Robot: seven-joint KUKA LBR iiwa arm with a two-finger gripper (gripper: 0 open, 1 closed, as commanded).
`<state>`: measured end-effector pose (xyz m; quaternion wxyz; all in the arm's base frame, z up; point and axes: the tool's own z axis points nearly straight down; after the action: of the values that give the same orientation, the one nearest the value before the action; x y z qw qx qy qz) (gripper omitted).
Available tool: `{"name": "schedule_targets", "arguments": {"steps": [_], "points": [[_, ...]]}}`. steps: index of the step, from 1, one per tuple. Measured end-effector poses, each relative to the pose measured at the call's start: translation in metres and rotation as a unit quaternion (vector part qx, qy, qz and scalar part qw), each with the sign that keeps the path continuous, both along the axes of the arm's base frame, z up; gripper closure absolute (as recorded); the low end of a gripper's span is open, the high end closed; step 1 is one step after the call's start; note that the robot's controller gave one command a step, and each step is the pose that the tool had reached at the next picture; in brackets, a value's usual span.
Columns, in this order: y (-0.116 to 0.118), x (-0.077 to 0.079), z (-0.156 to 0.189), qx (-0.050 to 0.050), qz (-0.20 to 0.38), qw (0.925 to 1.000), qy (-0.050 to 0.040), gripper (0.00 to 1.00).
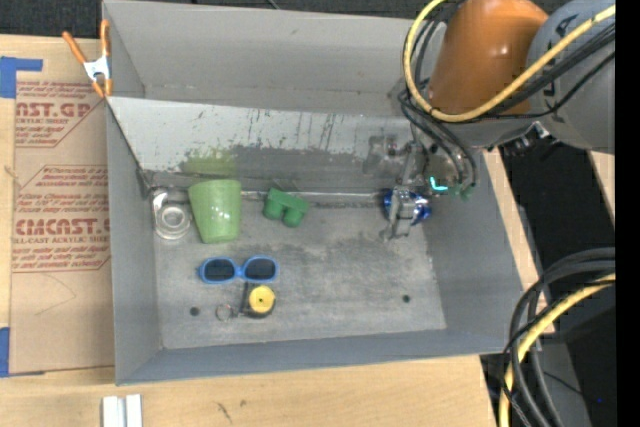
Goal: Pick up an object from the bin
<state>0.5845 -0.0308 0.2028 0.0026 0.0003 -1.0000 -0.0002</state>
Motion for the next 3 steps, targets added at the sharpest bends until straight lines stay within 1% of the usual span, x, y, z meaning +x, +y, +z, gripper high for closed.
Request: {"name": "schedule_targets", "arguments": {"steps": [1,2,3], "points": [[-0.073,-0.015,-0.097,-0.001,0.047,0.9989,0.0006,0.0],[-0.1,0.0,-0.05,-0.001,-0.016,0.9998,-0.0057,0.0],[-0.089,0.009,-0.122,0.0,-0.089,0.996,-0.0057,0.0]]}}
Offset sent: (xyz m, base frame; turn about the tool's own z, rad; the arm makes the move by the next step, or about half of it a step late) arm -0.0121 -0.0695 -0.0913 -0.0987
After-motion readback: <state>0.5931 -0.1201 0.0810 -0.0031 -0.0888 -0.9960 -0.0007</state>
